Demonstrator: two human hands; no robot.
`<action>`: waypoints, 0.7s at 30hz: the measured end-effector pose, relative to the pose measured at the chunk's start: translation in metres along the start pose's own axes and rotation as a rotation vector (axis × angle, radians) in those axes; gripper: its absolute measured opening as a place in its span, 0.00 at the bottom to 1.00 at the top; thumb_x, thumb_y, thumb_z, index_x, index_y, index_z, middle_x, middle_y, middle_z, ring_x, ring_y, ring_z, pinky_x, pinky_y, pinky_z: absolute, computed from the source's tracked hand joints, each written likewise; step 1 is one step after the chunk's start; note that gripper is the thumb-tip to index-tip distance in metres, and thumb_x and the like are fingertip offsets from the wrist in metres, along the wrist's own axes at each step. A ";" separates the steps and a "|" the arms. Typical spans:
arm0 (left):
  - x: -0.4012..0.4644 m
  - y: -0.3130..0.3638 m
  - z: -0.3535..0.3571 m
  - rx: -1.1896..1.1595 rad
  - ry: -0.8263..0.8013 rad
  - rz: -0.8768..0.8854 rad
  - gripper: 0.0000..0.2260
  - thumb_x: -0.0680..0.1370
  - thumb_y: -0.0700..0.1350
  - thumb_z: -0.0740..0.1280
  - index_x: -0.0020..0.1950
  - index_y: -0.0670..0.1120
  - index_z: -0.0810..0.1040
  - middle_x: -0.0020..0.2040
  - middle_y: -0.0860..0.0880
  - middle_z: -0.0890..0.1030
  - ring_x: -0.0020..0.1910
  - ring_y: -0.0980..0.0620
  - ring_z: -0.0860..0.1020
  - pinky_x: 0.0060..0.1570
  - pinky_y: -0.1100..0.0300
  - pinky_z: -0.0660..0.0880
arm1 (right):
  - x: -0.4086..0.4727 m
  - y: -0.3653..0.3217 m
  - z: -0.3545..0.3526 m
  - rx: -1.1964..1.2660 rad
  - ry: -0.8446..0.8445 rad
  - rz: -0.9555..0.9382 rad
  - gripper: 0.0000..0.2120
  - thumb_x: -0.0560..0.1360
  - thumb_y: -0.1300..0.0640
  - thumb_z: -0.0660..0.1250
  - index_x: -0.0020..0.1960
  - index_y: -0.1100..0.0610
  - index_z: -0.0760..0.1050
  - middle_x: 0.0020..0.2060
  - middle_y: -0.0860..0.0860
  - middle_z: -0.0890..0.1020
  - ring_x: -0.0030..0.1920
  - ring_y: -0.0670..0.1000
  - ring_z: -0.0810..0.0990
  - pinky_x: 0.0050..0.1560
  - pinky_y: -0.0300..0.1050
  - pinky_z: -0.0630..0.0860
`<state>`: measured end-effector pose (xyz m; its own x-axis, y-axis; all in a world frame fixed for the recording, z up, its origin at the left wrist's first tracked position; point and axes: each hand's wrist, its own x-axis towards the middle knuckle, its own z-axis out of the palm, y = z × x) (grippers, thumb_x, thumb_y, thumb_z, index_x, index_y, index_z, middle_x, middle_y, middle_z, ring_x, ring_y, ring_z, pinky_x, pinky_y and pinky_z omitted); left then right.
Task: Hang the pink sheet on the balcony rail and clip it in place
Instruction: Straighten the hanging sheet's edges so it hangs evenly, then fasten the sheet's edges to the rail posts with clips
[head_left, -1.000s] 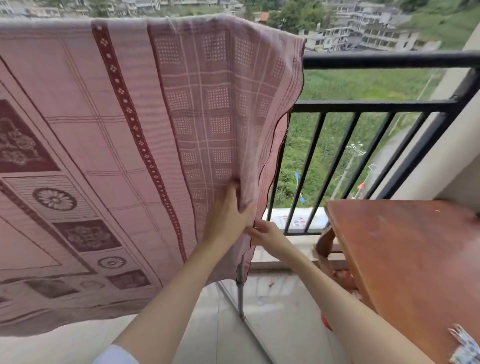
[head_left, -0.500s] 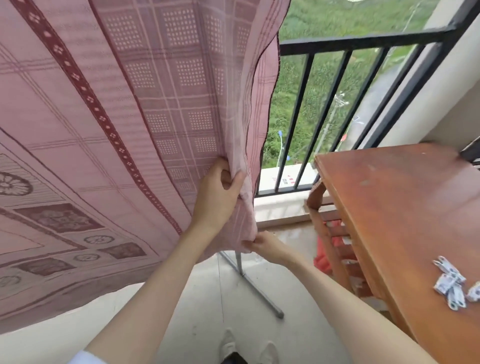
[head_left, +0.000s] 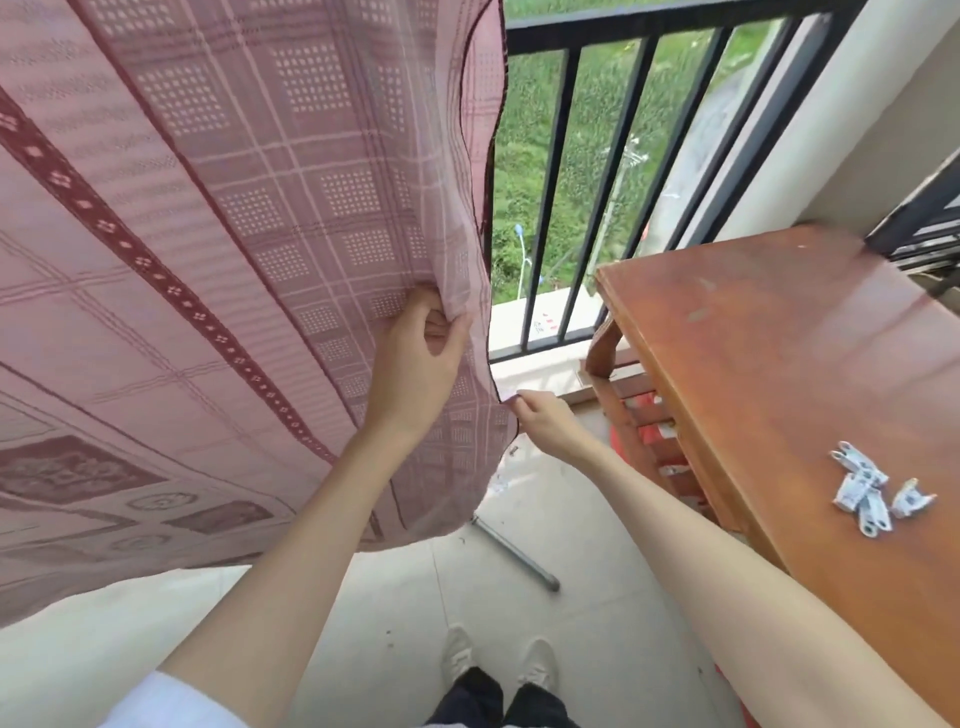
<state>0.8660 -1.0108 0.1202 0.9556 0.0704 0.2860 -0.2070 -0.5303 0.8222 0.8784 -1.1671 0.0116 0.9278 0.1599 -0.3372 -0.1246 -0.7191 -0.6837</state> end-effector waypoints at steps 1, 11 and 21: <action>0.000 -0.002 -0.001 -0.001 -0.007 -0.001 0.05 0.77 0.46 0.65 0.49 0.45 0.74 0.40 0.59 0.76 0.42 0.63 0.76 0.45 0.70 0.72 | 0.002 -0.001 0.001 0.017 0.014 0.001 0.17 0.80 0.58 0.52 0.46 0.67 0.75 0.43 0.59 0.80 0.46 0.59 0.76 0.42 0.49 0.67; -0.013 -0.036 0.006 0.024 -0.285 -0.089 0.16 0.79 0.47 0.61 0.67 0.48 0.70 0.62 0.51 0.75 0.62 0.54 0.73 0.62 0.58 0.71 | -0.007 0.018 0.020 0.226 -0.023 0.090 0.16 0.79 0.51 0.60 0.63 0.57 0.73 0.58 0.53 0.79 0.59 0.52 0.77 0.59 0.47 0.73; -0.038 -0.064 0.069 0.343 -0.681 0.011 0.25 0.80 0.48 0.59 0.75 0.48 0.56 0.76 0.47 0.56 0.75 0.48 0.54 0.72 0.56 0.54 | -0.078 0.078 -0.026 -0.136 0.247 0.052 0.28 0.79 0.46 0.58 0.75 0.51 0.55 0.74 0.49 0.62 0.74 0.49 0.57 0.74 0.53 0.54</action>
<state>0.8579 -1.0377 0.0228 0.8951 -0.4142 -0.1648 -0.2472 -0.7688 0.5898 0.8053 -1.2535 0.0012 0.9811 -0.0376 -0.1900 -0.1415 -0.8089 -0.5707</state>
